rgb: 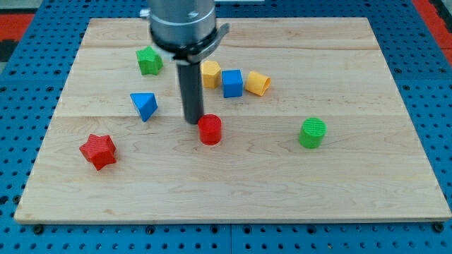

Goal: Slide blue triangle to the blue cube

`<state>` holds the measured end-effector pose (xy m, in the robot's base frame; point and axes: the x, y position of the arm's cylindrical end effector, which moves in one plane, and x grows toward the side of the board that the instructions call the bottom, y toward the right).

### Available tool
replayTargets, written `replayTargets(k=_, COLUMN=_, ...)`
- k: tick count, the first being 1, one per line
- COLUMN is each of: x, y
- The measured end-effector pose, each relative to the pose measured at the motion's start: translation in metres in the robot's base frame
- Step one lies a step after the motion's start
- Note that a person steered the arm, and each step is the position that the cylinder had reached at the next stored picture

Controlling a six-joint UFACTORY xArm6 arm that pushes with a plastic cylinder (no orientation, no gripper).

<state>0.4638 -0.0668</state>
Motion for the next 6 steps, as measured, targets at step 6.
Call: replayTargets(k=6, x=-0.034, y=0.017)
